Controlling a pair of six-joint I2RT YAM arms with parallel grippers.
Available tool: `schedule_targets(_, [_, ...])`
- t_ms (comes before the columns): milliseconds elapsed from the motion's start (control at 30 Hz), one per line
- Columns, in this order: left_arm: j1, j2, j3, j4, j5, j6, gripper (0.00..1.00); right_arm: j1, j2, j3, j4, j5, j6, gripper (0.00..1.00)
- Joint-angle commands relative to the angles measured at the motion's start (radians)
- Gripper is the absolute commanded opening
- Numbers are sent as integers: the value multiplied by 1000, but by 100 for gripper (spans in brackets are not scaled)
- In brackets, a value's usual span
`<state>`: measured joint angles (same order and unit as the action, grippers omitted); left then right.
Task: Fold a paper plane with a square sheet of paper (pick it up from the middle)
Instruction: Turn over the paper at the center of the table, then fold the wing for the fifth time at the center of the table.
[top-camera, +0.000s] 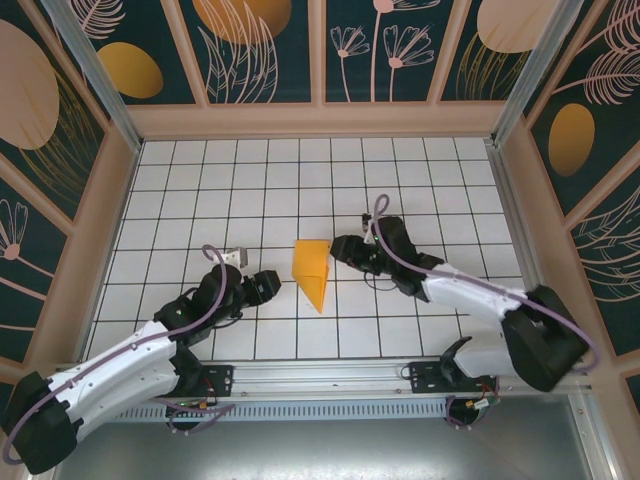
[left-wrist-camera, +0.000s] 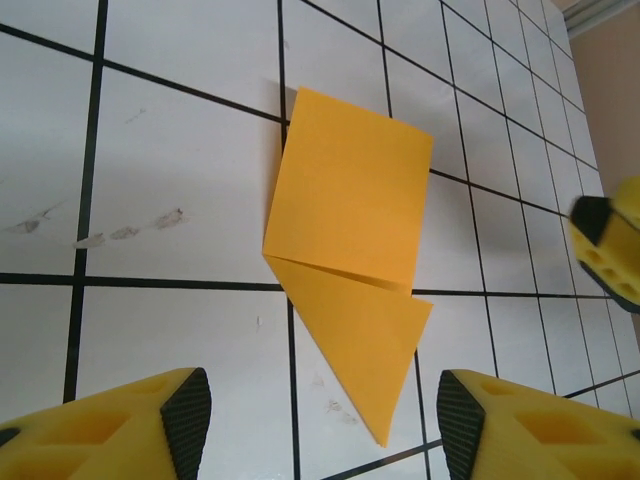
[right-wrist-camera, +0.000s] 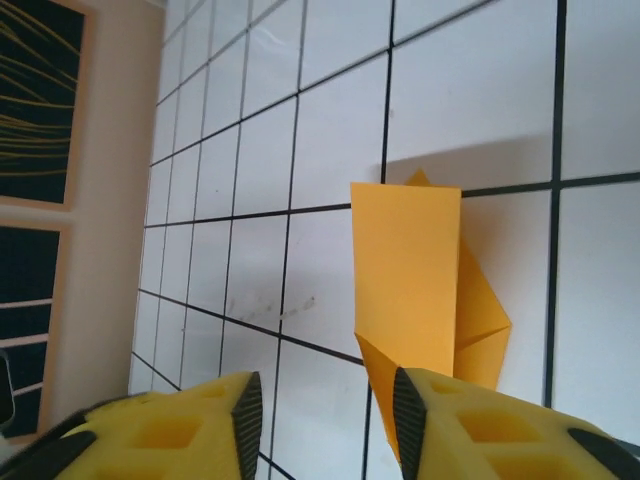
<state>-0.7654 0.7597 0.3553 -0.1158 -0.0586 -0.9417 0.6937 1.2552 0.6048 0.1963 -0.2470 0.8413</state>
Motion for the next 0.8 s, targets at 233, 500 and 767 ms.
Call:
schedule_targets(233, [4,-1,108,-95,-66,72,68,0,-224,-105,-127,112,-37,48])
schedule_targets(500, [11,33,86,-78,-69,75,72,1,-172,-141,-8,21,-67,45])
schedule_targets(767, [28,-60,33,-72,-67,34,77,-6,-2,-51,46,-169,-98,34])
